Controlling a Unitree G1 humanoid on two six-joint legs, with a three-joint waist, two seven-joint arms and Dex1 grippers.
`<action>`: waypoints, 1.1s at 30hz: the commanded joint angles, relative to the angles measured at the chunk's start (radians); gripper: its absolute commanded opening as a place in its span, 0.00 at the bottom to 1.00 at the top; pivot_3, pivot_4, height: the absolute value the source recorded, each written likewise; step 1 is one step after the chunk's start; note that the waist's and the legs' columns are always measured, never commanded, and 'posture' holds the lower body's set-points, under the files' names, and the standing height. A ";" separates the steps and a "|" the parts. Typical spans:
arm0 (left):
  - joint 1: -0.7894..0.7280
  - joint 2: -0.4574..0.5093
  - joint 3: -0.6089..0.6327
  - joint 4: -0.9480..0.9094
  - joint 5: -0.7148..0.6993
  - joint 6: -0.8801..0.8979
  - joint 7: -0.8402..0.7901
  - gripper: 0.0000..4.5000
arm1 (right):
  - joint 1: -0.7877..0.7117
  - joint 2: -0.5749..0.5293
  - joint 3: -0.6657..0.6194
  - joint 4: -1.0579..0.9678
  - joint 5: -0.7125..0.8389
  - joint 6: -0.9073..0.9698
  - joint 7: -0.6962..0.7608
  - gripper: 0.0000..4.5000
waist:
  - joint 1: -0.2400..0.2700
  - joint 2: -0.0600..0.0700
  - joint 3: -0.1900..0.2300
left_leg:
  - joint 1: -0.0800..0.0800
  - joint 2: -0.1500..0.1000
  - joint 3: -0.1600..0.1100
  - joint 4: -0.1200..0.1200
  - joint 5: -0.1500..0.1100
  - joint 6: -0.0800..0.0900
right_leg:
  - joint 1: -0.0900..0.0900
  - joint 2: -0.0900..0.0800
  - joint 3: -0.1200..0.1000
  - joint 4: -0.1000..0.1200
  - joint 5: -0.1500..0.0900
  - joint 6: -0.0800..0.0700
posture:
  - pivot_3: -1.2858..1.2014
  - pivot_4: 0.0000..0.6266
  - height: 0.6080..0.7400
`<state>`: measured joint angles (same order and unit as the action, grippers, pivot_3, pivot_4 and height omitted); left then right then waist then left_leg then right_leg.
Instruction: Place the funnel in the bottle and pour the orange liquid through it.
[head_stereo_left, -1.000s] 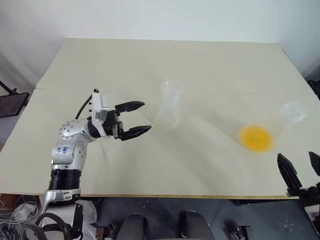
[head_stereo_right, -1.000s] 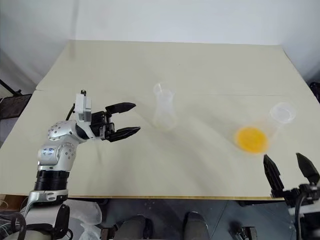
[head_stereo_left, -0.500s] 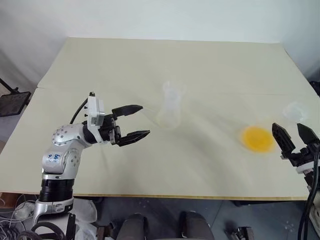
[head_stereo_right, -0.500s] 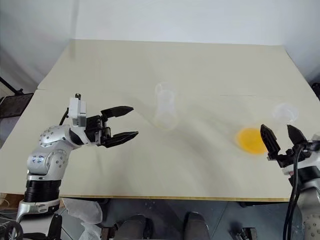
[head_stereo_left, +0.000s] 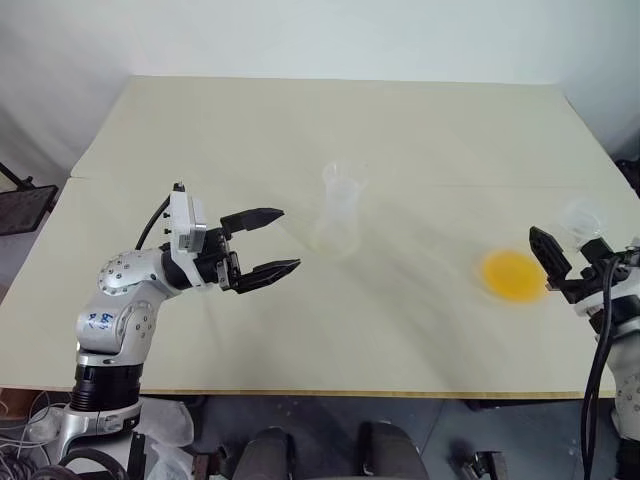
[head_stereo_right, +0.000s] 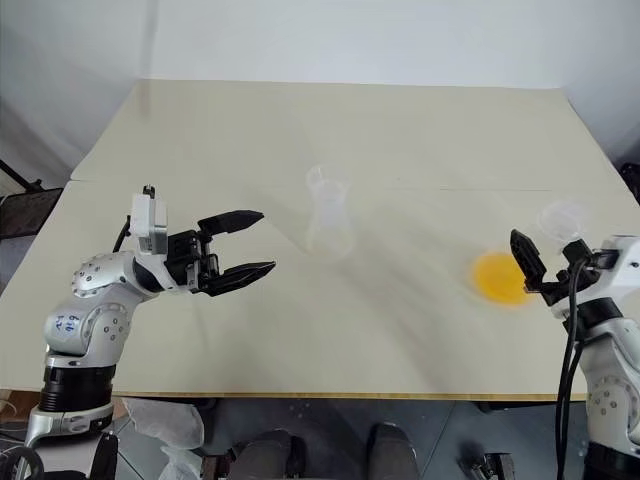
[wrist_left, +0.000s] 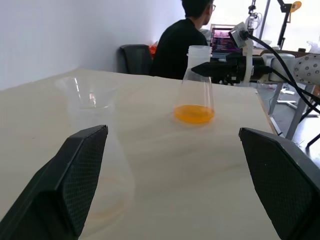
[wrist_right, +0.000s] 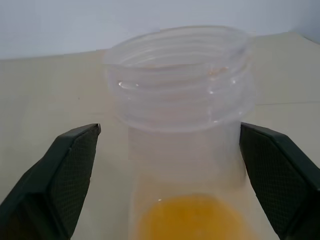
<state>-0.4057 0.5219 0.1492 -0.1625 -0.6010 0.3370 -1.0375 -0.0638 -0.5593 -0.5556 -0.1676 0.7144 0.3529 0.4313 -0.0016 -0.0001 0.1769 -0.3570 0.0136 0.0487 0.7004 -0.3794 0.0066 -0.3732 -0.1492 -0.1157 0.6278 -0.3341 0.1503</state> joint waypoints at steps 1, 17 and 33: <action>0.016 0.008 0.017 -0.054 -0.027 -0.004 0.012 0.99 | -0.029 -0.010 -0.012 0.022 -0.020 -0.038 0.024 1.00 | 0.000 0.000 0.000 | 0.000 0.000 0.000 0.000 0.000 0.000 | 0.000 0.000 0.000 0.000 0.000 0.000 | 0.52 0.24 1.00; 0.071 0.022 0.033 -0.061 -0.027 -0.019 0.027 1.00 | -0.100 0.009 0.004 0.078 -0.057 -0.090 0.066 0.57 | -0.002 0.000 0.000 | 0.000 0.000 0.000 0.000 0.000 0.000 | 0.000 0.000 0.000 0.000 0.000 0.000 | 0.52 0.24 1.00; 0.117 0.007 0.047 0.124 0.034 -0.155 0.015 1.00 | -0.402 -0.106 0.344 -0.186 -0.256 0.221 -0.130 0.57 | 0.002 0.005 0.002 | -0.002 0.000 -0.001 -0.001 0.000 0.000 | -0.002 0.000 -0.001 0.000 0.000 0.000 | 0.52 0.24 1.00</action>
<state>-0.2910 0.5291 0.1878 -0.0235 -0.5687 0.2048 -1.0254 -0.4371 -0.6380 -0.2120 -0.3018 0.5029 0.5635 0.3307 0.0005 0.0049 0.1786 -0.3601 0.0133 0.0466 0.6996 -0.3794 0.0065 -0.3755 -0.1496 -0.1180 0.6273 -0.3341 0.1503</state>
